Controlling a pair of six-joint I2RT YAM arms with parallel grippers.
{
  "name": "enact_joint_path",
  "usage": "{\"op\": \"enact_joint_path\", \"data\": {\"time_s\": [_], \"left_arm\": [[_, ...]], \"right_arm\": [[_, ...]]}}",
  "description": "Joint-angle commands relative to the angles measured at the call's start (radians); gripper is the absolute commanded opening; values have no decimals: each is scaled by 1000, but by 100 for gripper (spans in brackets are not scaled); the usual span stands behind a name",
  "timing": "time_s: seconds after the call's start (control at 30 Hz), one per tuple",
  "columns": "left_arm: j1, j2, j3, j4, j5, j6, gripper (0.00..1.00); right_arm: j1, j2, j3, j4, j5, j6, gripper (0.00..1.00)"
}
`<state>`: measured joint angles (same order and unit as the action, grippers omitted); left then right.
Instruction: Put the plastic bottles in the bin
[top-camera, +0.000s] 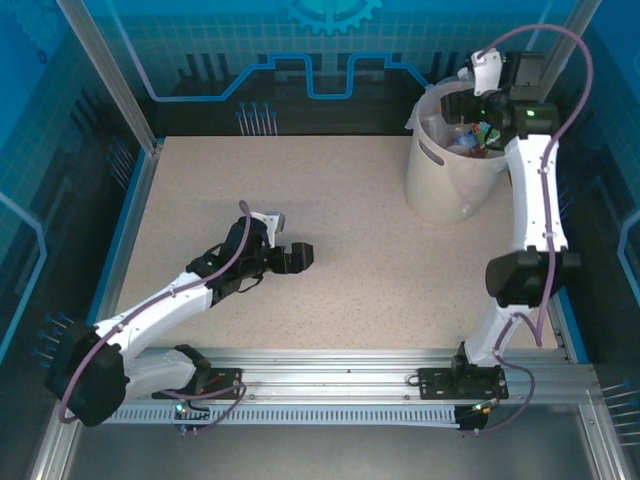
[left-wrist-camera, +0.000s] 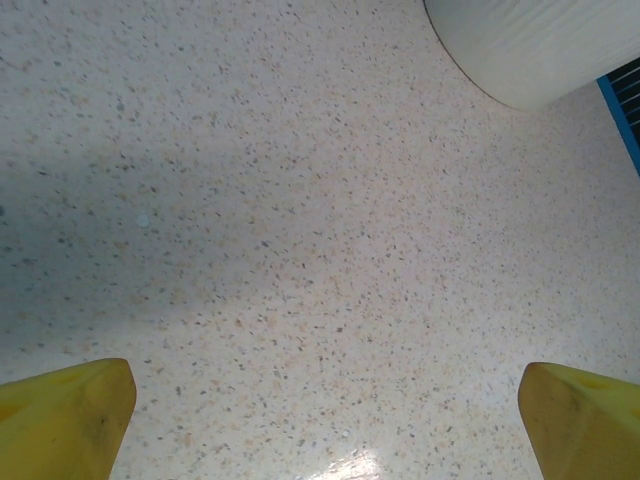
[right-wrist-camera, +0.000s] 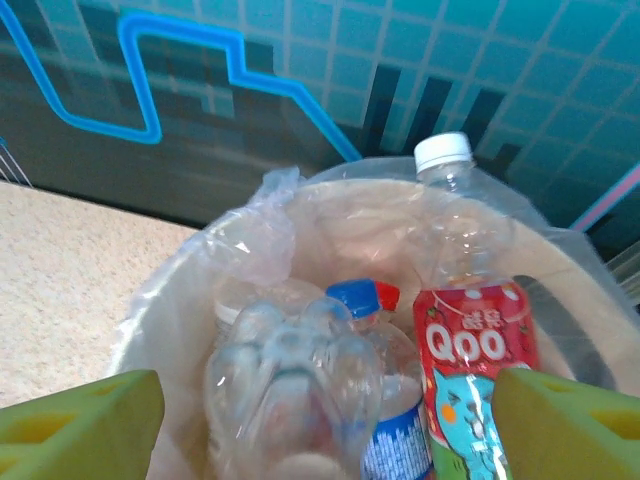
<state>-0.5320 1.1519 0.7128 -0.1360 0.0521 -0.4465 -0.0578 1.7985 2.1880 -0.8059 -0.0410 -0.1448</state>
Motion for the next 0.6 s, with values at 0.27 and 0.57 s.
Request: {"op": "enact_joint_path", "data": {"time_s": [0.27,0.57], "left_arm": [[180,-136,41,-145,-130,84,99],[297,-205,-96,-55,-492,117,99]], "right_arm": [[87,-581,-630,168,-38,136,85],[279,-958,-1238,301,139,256,83]]}}
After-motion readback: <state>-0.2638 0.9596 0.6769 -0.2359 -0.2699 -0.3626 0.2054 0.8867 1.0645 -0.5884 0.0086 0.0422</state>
